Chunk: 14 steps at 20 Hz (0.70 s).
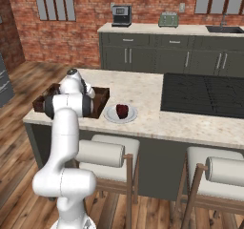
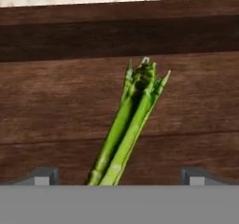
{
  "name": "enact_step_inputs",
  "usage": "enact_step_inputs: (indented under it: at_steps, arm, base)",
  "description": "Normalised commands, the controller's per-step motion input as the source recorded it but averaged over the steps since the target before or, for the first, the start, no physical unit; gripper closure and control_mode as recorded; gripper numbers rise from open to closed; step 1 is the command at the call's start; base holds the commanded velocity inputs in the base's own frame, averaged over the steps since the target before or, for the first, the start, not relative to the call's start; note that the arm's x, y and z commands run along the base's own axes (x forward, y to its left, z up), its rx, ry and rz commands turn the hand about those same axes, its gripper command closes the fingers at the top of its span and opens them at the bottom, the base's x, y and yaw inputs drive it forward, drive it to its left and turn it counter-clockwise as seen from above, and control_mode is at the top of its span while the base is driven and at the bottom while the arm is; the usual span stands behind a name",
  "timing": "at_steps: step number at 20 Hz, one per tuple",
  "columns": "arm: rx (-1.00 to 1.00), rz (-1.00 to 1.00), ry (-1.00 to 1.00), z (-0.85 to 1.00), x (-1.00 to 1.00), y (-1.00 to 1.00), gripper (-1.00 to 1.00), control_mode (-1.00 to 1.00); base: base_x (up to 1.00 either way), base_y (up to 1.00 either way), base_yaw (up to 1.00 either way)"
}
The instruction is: Create a steak meal by picking up the steak and asparagus from the tray and placing them on the plate. Leave the lemon wedge on the tray.
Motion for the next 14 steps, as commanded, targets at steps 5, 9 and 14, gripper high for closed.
enact_step_inputs:
  at_steps: [5, 9, 14]
  arm:
    - [0.0, 0.0, 0.0, -0.19, 0.35, 0.1, -1.0, -1.0]
    - [0.0, 0.0, 0.0, -0.27, 0.31, 0.01, -1.0, -1.0]
    - [0.0, 0.0, 0.0, -0.42, 0.11, 0.0, 1.0, -1.0]
  base:
    - [0.0, 0.0, 0.0]
    - [0.0, 0.0, 0.0]
    - [0.0, 0.0, 0.0]
